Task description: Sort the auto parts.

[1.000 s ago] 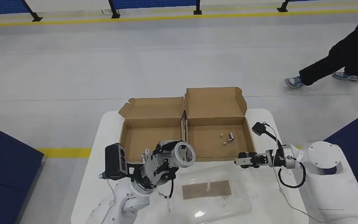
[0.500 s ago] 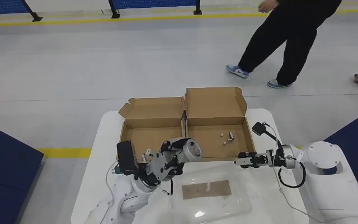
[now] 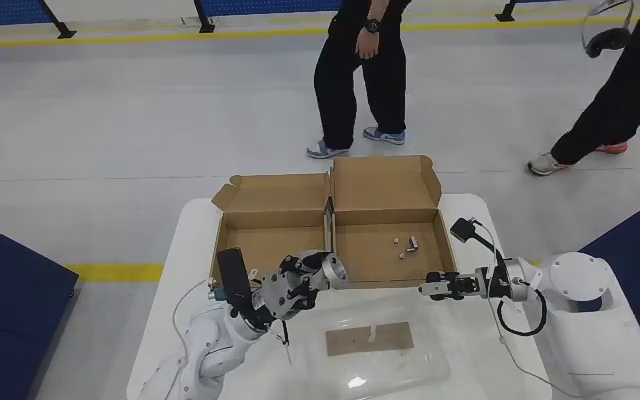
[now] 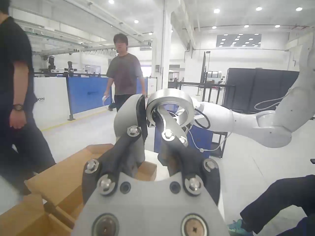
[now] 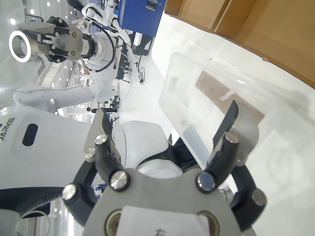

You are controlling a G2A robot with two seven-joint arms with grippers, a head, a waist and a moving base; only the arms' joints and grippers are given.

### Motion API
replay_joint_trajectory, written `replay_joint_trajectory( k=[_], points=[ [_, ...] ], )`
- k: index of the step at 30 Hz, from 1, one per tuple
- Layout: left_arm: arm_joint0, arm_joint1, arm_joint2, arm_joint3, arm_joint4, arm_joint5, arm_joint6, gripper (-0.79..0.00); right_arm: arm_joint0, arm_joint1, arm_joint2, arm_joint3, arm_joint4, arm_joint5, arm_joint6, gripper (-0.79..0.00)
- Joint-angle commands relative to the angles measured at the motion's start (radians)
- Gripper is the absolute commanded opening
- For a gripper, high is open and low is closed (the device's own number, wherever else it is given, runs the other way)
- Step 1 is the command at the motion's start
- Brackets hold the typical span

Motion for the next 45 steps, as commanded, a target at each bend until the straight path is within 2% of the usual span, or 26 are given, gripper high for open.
replay_joint_trajectory(
  k=[1, 6, 11, 18, 30, 34, 36, 40, 43, 45],
  points=[
    [0.0, 0.0, 0.001, 0.0, 0.0, 0.002, 0.001, -0.785, 0.0, 0.0, 0.0, 0.0, 0.0, 0.0, 0.0, 0.0],
    [-0.001, 0.0, 0.001, 0.0, 0.013, 0.019, -0.026, -0.785, 0.0, 0.0, 0.0, 0.0, 0.0, 0.0, 0.0, 0.0],
    [0.004, -0.003, 0.017, -0.08, 0.024, 0.203, -0.287, -0.785, 0.0, 0.0, 0.0, 0.0, 0.0, 0.0, 0.0, 0.0],
    [0.026, -0.002, -0.002, -0.122, 0.051, 0.376, -0.498, -0.785, 0.0, 0.0, 0.0, 0.0, 0.0, 0.0, 0.0, 0.0],
    [0.034, -0.002, -0.017, -0.108, 0.062, 0.408, -0.497, -0.785, 0.0, 0.0, 0.0, 0.0, 0.0, 0.0, 0.0, 0.0],
    [0.008, -0.007, 0.001, -0.101, 0.078, 0.518, -0.678, -0.785, 0.0, 0.0, 0.0, 0.0, 0.0, 0.0, 0.0, 0.0],
    [-0.022, -0.014, 0.025, -0.104, 0.097, 0.602, -0.804, -0.785, 0.0, 0.0, 0.0, 0.0, 0.0, 0.0, 0.0, 0.0],
    [-0.089, -0.029, 0.055, -0.067, 0.063, 0.711, -0.956, -0.785, 0.0, 0.0, 0.0, 0.0, 0.0, 0.0, 0.0, 0.0],
    [-0.123, -0.041, 0.069, -0.034, 0.003, 0.809, -1.047, -0.785, 0.0, 0.0, 0.0, 0.0, 0.0, 0.0, 0.0, 0.0],
    [-0.138, -0.044, 0.072, -0.028, 0.017, 0.832, -1.054, -0.785, 0.0, 0.0, 0.0, 0.0, 0.0, 0.0, 0.0, 0.0]
  ],
)
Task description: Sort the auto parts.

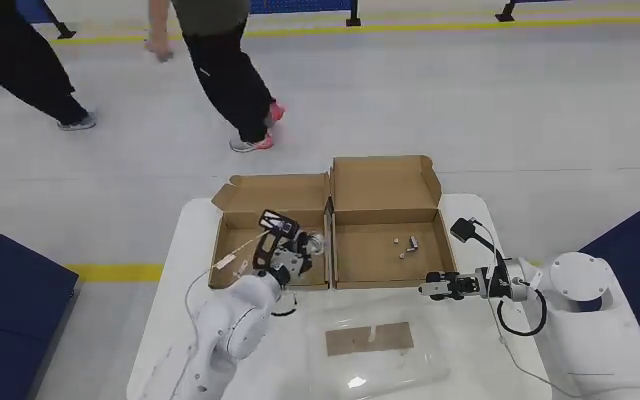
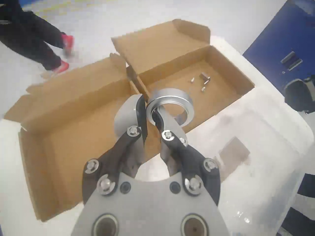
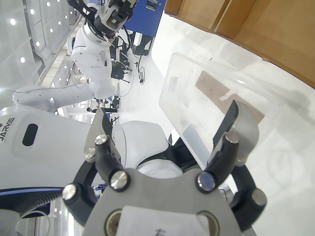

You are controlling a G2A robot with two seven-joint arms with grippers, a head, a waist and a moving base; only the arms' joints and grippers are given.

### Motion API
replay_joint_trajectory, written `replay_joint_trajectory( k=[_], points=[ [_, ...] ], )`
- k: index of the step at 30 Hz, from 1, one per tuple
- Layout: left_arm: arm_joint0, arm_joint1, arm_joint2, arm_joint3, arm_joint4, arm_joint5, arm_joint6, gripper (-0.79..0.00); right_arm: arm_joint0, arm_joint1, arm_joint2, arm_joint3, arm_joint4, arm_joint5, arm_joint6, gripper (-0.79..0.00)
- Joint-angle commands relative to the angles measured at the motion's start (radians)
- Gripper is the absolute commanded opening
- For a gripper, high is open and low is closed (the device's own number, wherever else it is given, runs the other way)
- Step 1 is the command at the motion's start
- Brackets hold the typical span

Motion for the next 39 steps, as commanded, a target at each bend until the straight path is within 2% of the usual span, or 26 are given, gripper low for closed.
replay_joint_trajectory(
  k=[1, 7, 11, 16, 22, 25, 32, 34, 39],
  points=[
    [-0.003, 0.0, 0.001, 0.001, 0.014, 0.007, 0.001, -0.785, 0.0, 0.0, 0.0, 0.0, 0.0, 0.0, 0.0, 0.0],
    [0.003, 0.0, 0.002, 0.001, 0.011, 0.0, 0.003, -0.785, 0.0, 0.0, 0.0, 0.0, 0.0, 0.0, 0.0, 0.0],
    [-0.04, -0.006, 0.002, 0.027, 0.003, 0.043, -0.098, -0.785, 0.0, 0.0, 0.0, 0.0, 0.0, 0.0, 0.0, 0.0],
    [-0.16, -0.026, 0.038, 0.108, -0.005, 0.121, -0.235, -0.785, 0.0, 0.0, 0.0, 0.0, 0.0, 0.0, 0.0, 0.0],
    [-0.313, -0.061, 0.087, 0.293, -0.101, 0.243, -0.406, -0.785, 0.0, 0.0, 0.0, 0.0, 0.0, 0.0, 0.0, 0.0],
    [-0.349, -0.075, 0.104, 0.357, -0.138, 0.279, -0.406, -0.785, 0.0, 0.0, 0.0, 0.0, 0.0, 0.0, 0.0, 0.0],
    [-0.349, -0.075, 0.104, 0.357, -0.138, 0.279, -0.406, -0.785, 0.0, 0.0, 0.0, 0.0, 0.0, 0.0, 0.0, 0.0],
    [-0.343, -0.076, 0.099, 0.383, -0.137, 0.296, -0.403, -0.785, 0.0, 0.0, 0.0, 0.0, 0.0, 0.0, 0.0, 0.0],
    [-0.424, -0.095, 0.113, 0.49, -0.169, 0.355, -0.465, -0.785, 0.0, 0.0, 0.0, 0.0, 0.0, 0.0, 0.0, 0.0]
  ],
)
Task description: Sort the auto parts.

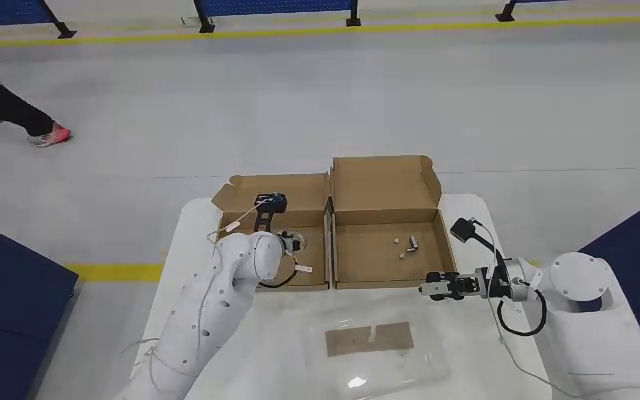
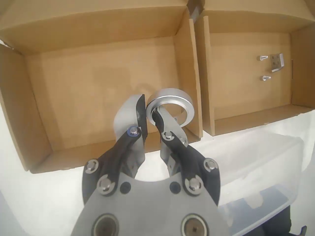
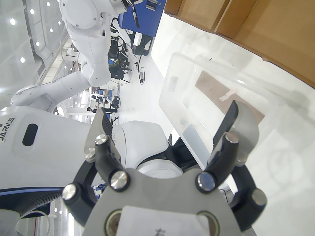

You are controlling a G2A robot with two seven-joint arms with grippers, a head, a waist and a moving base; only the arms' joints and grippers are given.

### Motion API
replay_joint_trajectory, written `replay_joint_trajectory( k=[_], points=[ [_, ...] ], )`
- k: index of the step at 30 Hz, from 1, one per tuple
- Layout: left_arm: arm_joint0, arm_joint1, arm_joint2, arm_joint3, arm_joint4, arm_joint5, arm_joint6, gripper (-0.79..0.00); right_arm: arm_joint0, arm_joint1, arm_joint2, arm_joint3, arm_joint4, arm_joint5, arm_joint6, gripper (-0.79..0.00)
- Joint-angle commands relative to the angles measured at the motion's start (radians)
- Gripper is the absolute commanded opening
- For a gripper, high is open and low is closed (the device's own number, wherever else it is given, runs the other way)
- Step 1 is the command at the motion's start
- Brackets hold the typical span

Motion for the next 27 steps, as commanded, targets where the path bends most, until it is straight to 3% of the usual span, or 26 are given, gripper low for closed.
replay_joint_trajectory(
  k=[1, 8, 11, 15, 27],
  points=[
    [-0.043, -0.011, 0.013, 0.058, -0.022, 0.021, -0.026, -0.785, 0.0, 0.0, 0.0, 0.0, 0.0, 0.0, 0.0, 0.0],
    [-0.195, -0.063, 0.08, 0.306, -0.114, 0.107, -0.11, -0.785, 0.0, 0.0, 0.0, 0.0, 0.0, 0.0, 0.0, 0.0],
    [-0.238, -0.086, 0.102, 0.399, -0.157, 0.12, -0.095, -0.785, 0.0, 0.0, 0.0, 0.0, 0.0, 0.0, 0.0, 0.0],
    [-0.268, -0.11, 0.108, 0.5, -0.245, 0.067, -0.065, -0.785, 0.0, 0.0, 0.0, 0.0, 0.0, 0.0, 0.0, 0.0],
    [-0.259, -0.112, 0.101, 0.51, -0.269, 0.041, -0.038, -0.785, 0.0, 0.0, 0.0, 0.0, 0.0, 0.0, 0.0, 0.0]
  ],
)
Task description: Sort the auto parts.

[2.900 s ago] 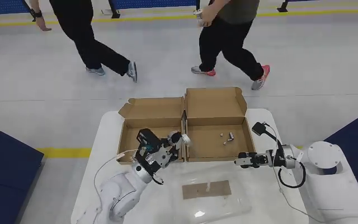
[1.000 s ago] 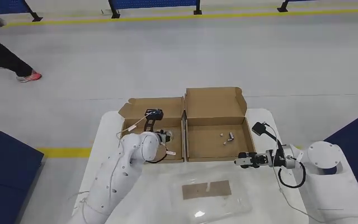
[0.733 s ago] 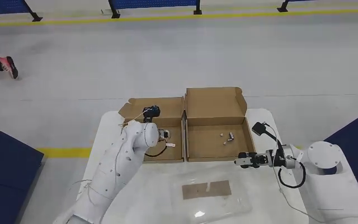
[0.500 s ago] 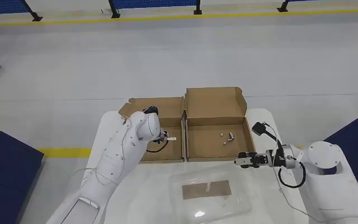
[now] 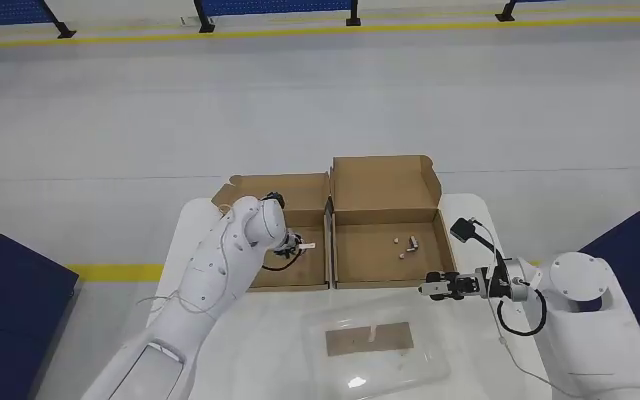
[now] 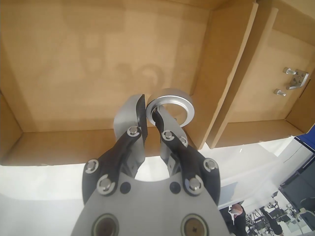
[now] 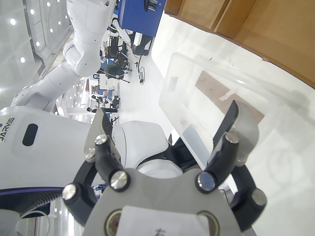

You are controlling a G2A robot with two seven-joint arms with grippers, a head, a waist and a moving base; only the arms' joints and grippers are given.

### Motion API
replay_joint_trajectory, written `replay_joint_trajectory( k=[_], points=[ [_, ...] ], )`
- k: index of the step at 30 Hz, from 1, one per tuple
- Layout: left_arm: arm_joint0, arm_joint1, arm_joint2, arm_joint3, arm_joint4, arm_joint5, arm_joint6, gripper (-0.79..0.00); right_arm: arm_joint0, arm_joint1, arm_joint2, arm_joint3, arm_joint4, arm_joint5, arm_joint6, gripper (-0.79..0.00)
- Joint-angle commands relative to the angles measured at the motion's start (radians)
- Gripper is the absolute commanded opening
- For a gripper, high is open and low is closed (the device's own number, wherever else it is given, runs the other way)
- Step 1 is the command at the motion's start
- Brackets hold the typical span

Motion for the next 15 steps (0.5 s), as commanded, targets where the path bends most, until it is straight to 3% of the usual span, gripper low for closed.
replay_joint_trajectory(
  k=[1, 7, 15],
  points=[
    [0.014, 0.001, -0.009, -0.001, -0.017, -0.02, 0.019, -0.785, 0.0, 0.0, 0.0, 0.0, 0.0, 0.0, 0.0, 0.0],
    [-0.017, -0.009, -0.013, 0.079, -0.018, 0.025, 0.061, -0.785, 0.0, 0.0, 0.0, 0.0, 0.0, 0.0, 0.0, 0.0],
    [-0.084, -0.065, 0.054, 0.248, -0.035, 0.08, 0.1, -0.785, 0.0, 0.0, 0.0, 0.0, 0.0, 0.0, 0.0, 0.0]
  ],
)
